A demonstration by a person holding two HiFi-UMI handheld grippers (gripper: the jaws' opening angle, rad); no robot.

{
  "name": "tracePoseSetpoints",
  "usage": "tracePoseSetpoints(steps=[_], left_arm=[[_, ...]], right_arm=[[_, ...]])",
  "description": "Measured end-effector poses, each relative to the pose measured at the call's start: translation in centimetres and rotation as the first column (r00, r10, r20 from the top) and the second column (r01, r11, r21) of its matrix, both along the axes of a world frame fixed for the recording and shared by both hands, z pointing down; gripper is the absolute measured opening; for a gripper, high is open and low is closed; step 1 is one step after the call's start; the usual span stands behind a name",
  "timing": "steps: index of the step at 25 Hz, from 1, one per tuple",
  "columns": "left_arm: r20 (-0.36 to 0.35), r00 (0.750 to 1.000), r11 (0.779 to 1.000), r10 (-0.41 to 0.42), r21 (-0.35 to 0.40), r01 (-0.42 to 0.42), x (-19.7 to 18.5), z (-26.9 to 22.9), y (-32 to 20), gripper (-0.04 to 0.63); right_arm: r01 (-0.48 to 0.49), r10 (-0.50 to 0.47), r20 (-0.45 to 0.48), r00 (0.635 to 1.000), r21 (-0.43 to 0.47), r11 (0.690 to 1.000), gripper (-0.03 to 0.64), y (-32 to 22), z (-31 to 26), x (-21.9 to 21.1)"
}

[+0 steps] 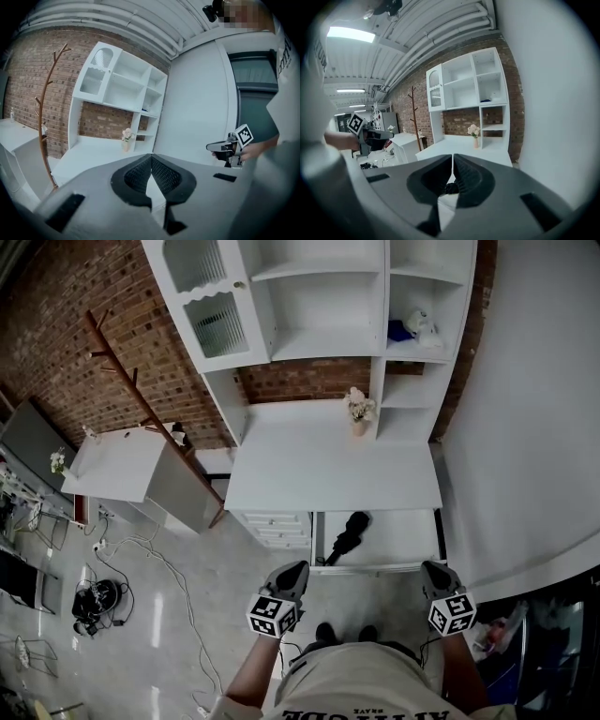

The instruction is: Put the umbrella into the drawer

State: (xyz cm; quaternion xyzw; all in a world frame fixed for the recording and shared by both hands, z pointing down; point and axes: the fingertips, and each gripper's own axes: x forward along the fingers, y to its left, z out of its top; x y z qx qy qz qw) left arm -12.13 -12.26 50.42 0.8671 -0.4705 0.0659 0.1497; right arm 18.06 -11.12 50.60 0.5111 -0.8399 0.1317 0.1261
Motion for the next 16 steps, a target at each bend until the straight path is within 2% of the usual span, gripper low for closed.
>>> tracePoseSetpoints(steps=[16], left_arm=[[0.023, 0.999, 1.000, -0.025, -0.015, 0.026, 0.1, 0.4, -0.8, 0.025]], right_arm=[[0.032, -0.032, 0.013, 0.999, 0.008, 0.999, 0.034, -2.0, 0.0, 0.3]])
